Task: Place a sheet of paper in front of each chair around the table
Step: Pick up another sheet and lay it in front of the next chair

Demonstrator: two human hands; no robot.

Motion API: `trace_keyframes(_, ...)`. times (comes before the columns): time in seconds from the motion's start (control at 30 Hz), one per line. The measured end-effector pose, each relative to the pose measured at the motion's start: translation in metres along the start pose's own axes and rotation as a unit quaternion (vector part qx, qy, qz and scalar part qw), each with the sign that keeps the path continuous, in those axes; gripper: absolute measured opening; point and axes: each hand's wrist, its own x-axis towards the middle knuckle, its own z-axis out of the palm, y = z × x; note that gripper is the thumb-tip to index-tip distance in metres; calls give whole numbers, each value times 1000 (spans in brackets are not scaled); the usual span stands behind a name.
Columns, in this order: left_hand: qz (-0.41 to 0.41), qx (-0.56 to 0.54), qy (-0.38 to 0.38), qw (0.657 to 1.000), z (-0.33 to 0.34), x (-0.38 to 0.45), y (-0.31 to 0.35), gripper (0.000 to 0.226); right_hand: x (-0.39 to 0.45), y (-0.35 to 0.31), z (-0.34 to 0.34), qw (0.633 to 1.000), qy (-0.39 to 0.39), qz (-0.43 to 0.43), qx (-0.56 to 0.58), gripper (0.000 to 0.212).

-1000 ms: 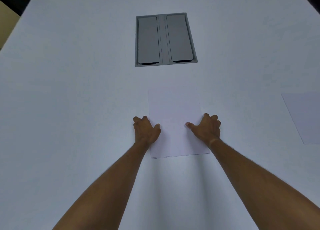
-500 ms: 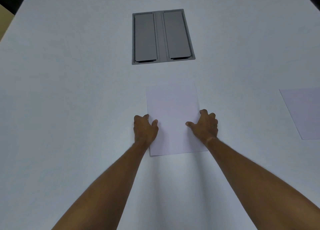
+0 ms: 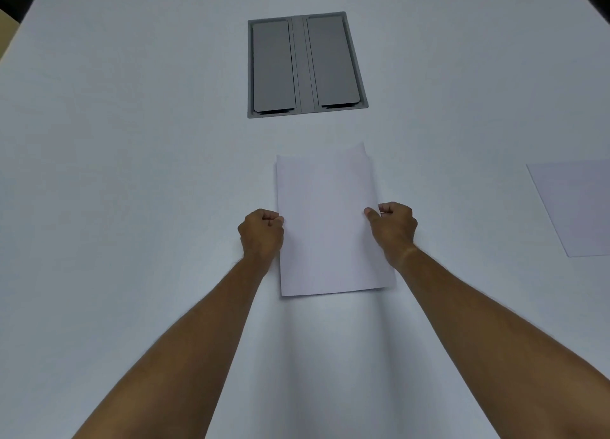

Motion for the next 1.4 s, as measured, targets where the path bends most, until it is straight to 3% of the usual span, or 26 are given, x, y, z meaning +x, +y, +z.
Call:
trace_keyframes(0.13, -2, -22, 4, 1000, -9, 1, 4, 4, 0, -2, -6, 995, -40, 35, 87, 12)
trace_keyframes(0.33, 20, -30, -6, 999, -25, 2, 15, 8, -8, -8, -22, 967, -145, 75, 195, 32)
trace_keyframes(0.43, 31, -32, -9, 999, -35, 2, 19, 8, -14, -17, -29, 956, -181, 79, 219, 11)
trace_keyframes(0.67, 53, -45, -32, 997, -77, 1, 23, 9, -37, -32, -29, 943, -242, 32, 227, 12)
trace_keyframes(0.87, 36, -138, -70, 987, -115, 0, 26, 8, -68, -40, -23, 932, -240, 16, 270, 11)
trace_keyframes(1.07, -15, -272, -158, 949, -149, -22, 16, 33, -97, -43, -27, 906, -201, 23, 371, 13)
trace_keyframes(1.17, -6, -332, -188, 924, -157, -41, 13, 29, -116, -44, -29, 893, -181, 36, 410, 13)
trace_keyframes(1.4, 40, -341, -141, 928, -166, -101, 0, 11, -174, -36, -35, 868, -177, 62, 460, 11)
